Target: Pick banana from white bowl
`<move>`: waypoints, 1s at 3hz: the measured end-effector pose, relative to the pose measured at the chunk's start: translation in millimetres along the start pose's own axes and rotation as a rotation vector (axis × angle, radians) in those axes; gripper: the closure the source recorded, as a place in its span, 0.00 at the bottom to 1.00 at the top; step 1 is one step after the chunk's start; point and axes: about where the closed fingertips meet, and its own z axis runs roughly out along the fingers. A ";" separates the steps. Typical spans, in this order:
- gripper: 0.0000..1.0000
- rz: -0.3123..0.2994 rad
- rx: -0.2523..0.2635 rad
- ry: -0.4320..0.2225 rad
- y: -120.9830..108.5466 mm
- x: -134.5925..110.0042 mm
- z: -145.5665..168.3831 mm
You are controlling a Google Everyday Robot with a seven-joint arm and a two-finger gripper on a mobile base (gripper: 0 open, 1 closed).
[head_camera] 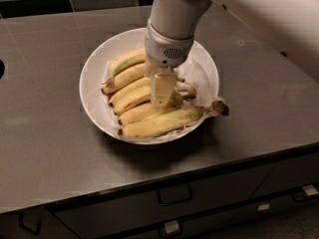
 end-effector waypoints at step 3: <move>0.52 0.046 -0.004 0.022 -9.4 11.9 19.4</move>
Offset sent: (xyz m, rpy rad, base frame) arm 0.0141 -0.0082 -0.0183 -0.0243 0.0195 -0.0478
